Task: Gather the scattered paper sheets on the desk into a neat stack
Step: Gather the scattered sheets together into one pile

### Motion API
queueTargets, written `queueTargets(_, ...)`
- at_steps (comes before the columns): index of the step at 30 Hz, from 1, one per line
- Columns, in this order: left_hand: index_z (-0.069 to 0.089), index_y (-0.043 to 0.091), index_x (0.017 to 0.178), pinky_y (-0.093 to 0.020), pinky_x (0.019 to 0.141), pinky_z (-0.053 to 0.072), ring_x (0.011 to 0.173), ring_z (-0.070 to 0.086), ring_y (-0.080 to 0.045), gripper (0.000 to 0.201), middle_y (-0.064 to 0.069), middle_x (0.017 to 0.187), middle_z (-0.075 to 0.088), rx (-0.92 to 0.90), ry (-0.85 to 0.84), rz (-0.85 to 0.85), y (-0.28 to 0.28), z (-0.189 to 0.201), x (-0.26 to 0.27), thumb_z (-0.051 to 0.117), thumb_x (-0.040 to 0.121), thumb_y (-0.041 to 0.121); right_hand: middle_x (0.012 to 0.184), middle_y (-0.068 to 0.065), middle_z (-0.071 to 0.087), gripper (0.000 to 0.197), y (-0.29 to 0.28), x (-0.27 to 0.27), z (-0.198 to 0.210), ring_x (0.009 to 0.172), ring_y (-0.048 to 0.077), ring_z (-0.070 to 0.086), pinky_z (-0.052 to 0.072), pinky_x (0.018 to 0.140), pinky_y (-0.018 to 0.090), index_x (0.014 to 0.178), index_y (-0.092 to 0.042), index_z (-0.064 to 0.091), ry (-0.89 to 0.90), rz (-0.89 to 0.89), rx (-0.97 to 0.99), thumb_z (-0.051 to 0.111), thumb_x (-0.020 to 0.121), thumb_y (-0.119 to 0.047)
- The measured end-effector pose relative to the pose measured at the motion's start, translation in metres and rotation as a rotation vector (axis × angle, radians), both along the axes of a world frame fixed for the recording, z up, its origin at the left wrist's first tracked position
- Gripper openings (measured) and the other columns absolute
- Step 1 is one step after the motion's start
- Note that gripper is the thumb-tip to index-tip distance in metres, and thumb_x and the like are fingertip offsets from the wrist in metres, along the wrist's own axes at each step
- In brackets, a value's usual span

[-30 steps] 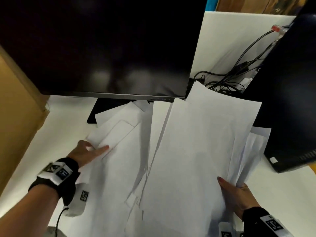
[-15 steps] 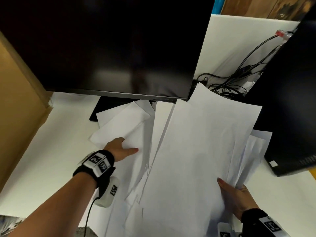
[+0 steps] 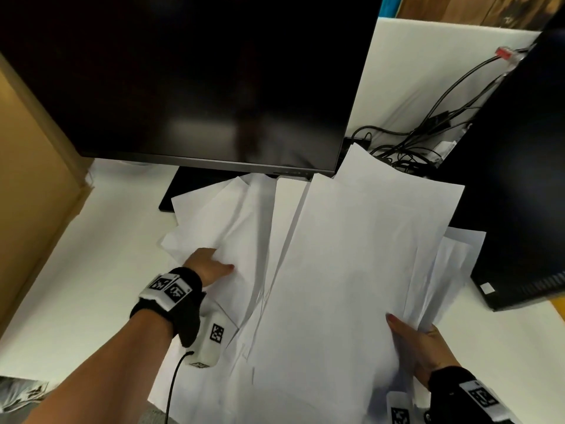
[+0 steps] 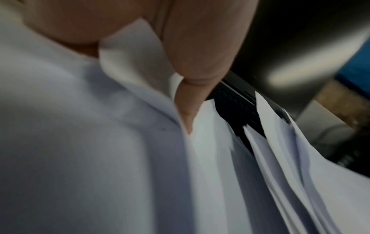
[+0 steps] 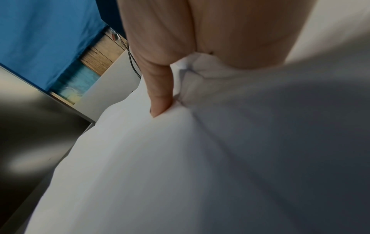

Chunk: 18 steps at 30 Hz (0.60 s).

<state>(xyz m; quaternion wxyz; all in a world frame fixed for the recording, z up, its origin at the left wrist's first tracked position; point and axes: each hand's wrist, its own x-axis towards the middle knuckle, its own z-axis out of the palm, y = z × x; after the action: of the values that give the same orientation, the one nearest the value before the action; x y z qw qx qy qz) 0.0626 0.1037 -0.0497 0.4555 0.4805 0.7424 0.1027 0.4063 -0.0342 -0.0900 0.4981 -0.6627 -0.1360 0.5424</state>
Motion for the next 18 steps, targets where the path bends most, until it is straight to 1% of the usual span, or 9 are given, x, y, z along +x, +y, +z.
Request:
queueTargets(1, 0.056, -0.006, 0.120, -0.033, 0.094, 0.042, 0.116, 0.054, -0.035, 0.044, -0.020, 0.126, 0.058, 0.037, -0.008, 0.090, -0.003, -0.002, -0.008, 0.066, 0.082, 0.014, 0.062, 0.004, 0.073, 0.007, 0.000, 0.000, 0.001, 0.054, 0.017, 0.070, 0.058, 0.055, 0.028, 0.085, -0.003, 0.065, 0.003, -0.001, 0.007, 0.060, 0.082, 0.001)
queueTargets(3, 0.057, -0.008, 0.118, -0.034, 0.091, 0.042, 0.115, 0.055, -0.037, 0.042, -0.020, 0.124, 0.058, 0.087, -0.016, 0.264, -0.011, -0.003, -0.022, 0.066, 0.082, 0.011, 0.062, 0.004, 0.073, 0.007, 0.000, -0.001, 0.001, 0.055, 0.017, 0.070, 0.058, 0.056, 0.028, 0.084, -0.003, 0.065, 0.007, 0.004, 0.015, 0.059, 0.082, 0.001)
queueTargets(5, 0.060, -0.007, 0.114, -0.037, 0.089, 0.043, 0.110, 0.057, -0.039, 0.037, -0.024, 0.120, 0.061, 0.134, 0.014, 0.366, -0.019, -0.005, -0.029, 0.065, 0.082, 0.012, 0.063, 0.004, 0.074, 0.007, 0.000, -0.001, 0.002, 0.056, 0.018, 0.070, 0.057, 0.059, 0.030, 0.085, -0.003, 0.065, 0.005, 0.015, 0.016, 0.060, 0.082, 0.000)
queueTargets(9, 0.062, -0.004, 0.109, -0.036, 0.085, 0.045, 0.102, 0.059, -0.039, 0.033, -0.024, 0.113, 0.064, 0.214, -0.001, 0.419, -0.021, -0.004, -0.024, 0.065, 0.081, 0.015, 0.063, 0.005, 0.074, 0.008, 0.000, -0.002, 0.005, 0.056, 0.018, 0.070, 0.057, 0.058, 0.030, 0.087, -0.003, 0.065, 0.026, 0.030, 0.021, 0.058, 0.084, 0.000)
queueTargets(11, 0.064, -0.001, 0.104, -0.032, 0.077, 0.043, 0.094, 0.060, -0.037, 0.028, -0.022, 0.104, 0.065, 0.252, -0.035, 0.428, -0.019, -0.003, -0.019, 0.065, 0.081, 0.014, 0.061, 0.005, 0.073, 0.008, 0.000, -0.002, 0.006, 0.054, 0.018, 0.070, 0.057, 0.055, 0.031, 0.087, -0.002, 0.064, 0.031, 0.029, 0.019, 0.057, 0.084, 0.001)
queueTargets(13, 0.064, 0.001, 0.096, -0.031, 0.074, 0.042, 0.095, 0.061, -0.038, 0.019, -0.018, 0.092, 0.063, 0.302, -0.068, 0.431, -0.019, -0.001, -0.014, 0.064, 0.081, 0.012, 0.061, 0.005, 0.073, 0.007, 0.000, -0.002, 0.005, 0.054, 0.018, 0.070, 0.057, 0.056, 0.031, 0.087, -0.002, 0.064, 0.022, 0.028, 0.016, 0.058, 0.084, 0.000)
queueTargets(14, 0.063, 0.001, 0.096, -0.033, 0.075, 0.044, 0.096, 0.061, -0.039, 0.018, -0.017, 0.092, 0.062, 0.314, -0.089, 0.429, -0.019, -0.003, -0.013, 0.064, 0.081, 0.012, 0.061, 0.004, 0.073, 0.007, 0.000, -0.001, 0.003, 0.054, 0.018, 0.070, 0.057, 0.056, 0.031, 0.087, -0.003, 0.064, 0.014, 0.023, 0.012, 0.059, 0.084, 0.000)
queueTargets(16, 0.058, -0.001, 0.107, -0.037, 0.081, 0.046, 0.095, 0.060, -0.037, 0.028, -0.021, 0.103, 0.061, 0.274, -0.143, 0.425, -0.020, -0.007, -0.013, 0.063, 0.082, 0.011, 0.062, 0.005, 0.073, 0.006, 0.001, 0.002, -0.002, 0.055, 0.019, 0.070, 0.057, 0.056, 0.032, 0.087, -0.005, 0.065, -0.010, 0.018, -0.008, 0.062, 0.082, -0.002)
queueTargets(18, 0.053, 0.001, 0.113, -0.039, 0.082, 0.046, 0.091, 0.056, -0.032, 0.035, -0.023, 0.108, 0.058, 0.233, -0.181, 0.387, -0.023, -0.009, -0.014, 0.064, 0.081, 0.007, 0.063, 0.006, 0.074, 0.007, 0.001, 0.004, -0.007, 0.055, 0.020, 0.070, 0.058, 0.060, 0.036, 0.088, -0.004, 0.065, -0.029, 0.011, -0.024, 0.064, 0.081, -0.004)
